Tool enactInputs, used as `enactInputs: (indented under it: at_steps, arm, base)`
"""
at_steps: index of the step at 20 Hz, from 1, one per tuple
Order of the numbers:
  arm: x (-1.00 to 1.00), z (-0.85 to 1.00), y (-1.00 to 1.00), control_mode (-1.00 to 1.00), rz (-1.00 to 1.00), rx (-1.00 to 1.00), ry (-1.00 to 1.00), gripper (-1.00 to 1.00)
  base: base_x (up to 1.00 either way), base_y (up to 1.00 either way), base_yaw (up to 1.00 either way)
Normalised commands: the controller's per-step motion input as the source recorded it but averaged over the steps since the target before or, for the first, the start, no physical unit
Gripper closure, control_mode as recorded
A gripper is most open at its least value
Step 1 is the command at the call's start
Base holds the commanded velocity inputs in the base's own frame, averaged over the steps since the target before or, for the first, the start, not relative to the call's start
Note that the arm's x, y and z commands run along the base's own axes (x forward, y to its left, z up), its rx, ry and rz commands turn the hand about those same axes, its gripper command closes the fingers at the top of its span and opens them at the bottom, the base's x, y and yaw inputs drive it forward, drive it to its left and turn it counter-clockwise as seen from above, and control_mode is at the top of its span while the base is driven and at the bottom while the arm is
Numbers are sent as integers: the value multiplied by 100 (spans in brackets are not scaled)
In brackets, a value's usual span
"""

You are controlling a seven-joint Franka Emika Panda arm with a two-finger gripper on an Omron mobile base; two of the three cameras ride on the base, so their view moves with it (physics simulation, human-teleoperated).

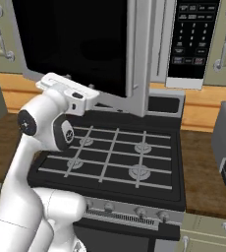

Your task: Open the microwave, place the bowl with waffle inside the microwave, then close the microwave door and turn it on.

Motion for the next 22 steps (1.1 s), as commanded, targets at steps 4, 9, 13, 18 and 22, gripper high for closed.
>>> enactInputs:
  at_steps: [4,9,13,18,22]
  arm:
    - [51,15,-6,-100,2,0,8,-100]
    - [46,9,-14,-100,6,0,8,-100]
    - [63,2,-26,-100,9,1,5,-100]
    - [51,0,-11,-100,8,0,7,-100]
    - [33,0,-1,-100,3,0,5,-100]
  base:
    - [0,0,0]
    - [0,0,0]
    - [0,0,0]
    - [0,0,0]
    - [0,0,0]
